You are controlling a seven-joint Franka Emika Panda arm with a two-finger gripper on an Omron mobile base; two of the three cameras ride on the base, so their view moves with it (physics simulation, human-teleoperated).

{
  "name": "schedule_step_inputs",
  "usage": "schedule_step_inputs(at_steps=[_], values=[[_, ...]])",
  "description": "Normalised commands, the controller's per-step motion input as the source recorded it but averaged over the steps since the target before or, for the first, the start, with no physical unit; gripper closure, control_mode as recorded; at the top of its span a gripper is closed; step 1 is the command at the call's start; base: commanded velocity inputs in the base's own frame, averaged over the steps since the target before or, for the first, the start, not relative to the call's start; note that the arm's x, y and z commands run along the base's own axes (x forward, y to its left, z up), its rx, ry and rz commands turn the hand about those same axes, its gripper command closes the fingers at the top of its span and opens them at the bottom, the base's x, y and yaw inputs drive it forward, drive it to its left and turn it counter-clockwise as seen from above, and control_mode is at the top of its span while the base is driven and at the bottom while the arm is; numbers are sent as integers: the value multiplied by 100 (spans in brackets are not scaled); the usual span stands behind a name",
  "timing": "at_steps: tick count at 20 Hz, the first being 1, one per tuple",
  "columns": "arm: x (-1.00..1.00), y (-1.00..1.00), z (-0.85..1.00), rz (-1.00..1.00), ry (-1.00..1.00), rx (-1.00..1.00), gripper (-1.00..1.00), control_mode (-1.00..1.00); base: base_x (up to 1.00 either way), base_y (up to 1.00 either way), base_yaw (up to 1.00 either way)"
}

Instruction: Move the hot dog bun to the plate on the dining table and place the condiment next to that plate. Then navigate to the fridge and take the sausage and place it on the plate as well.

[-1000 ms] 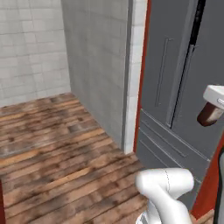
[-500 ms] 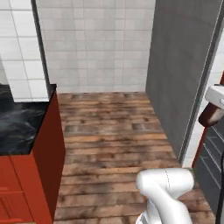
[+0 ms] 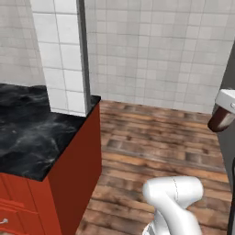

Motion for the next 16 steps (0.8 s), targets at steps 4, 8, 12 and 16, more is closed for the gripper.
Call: schedule_step_inputs(at_steps=[4, 8, 12, 16], values=[[0, 0, 0, 0, 0, 0, 100, 100, 97, -46, 41], [0, 0, 0, 0, 0, 0, 100, 100, 84, -60, 33], [0, 0, 0, 0, 0, 0, 100, 100, 80, -65, 32], [0, 0, 0, 0, 0, 0, 100, 100, 76, -69, 31]])
